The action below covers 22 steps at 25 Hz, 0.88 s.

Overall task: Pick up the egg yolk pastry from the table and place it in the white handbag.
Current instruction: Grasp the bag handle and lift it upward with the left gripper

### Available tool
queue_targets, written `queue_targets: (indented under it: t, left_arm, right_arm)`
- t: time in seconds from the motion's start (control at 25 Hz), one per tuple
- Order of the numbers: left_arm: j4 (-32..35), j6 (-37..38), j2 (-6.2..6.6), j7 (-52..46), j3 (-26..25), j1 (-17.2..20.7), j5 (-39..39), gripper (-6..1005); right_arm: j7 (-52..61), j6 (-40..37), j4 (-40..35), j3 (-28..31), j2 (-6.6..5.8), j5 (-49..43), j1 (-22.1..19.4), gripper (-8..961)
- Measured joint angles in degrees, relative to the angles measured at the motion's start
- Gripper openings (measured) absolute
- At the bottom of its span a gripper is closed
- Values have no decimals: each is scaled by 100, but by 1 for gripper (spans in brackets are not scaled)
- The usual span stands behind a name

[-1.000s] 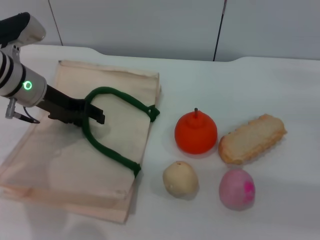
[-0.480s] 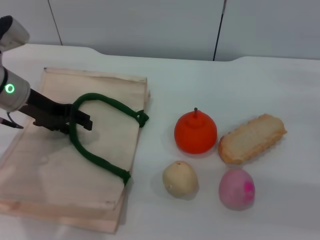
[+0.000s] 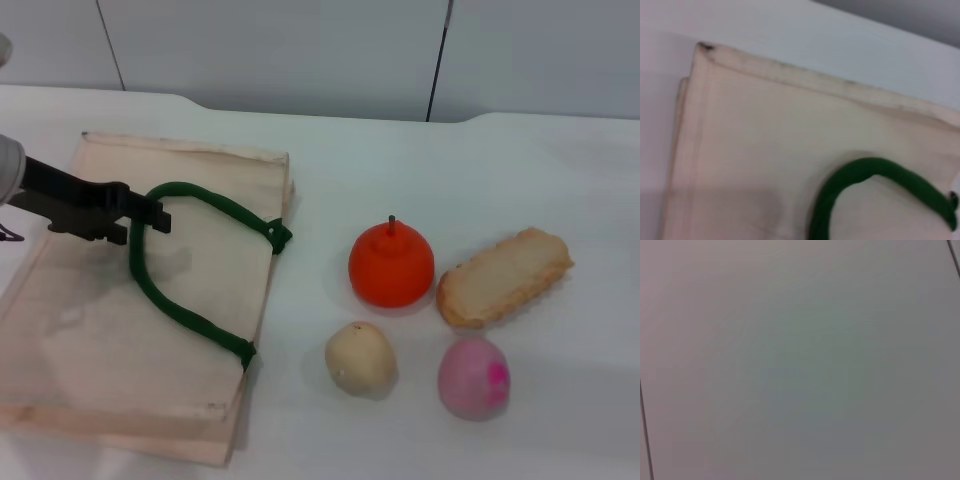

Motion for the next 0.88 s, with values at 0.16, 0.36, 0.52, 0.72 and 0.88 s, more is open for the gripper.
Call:
queue_targets:
  t: [0.16,0.36,0.52,0.72,0.88]
  left_arm:
    - [-49,49,7,44,1,20,-21,757]
    - [128,-110,5,31,1,-17,117,756]
    - [617,-519,29,-80,2,-53,366,755]
    - [1038,-964,64,-233,1,-142,652,754]
    - [1106,-1043,61,-286,0,-206,752,753]
  right_arm:
    - [3,0,-2,12,0,1,0,878]
    - [13,0,-18,14,0,9,11,877]
    - [18,0,-21,13,0,10,19,877]
    - [20,0,-23,13,0,10,35,878]
    - [22,0,-18,13,3,10,52,877]
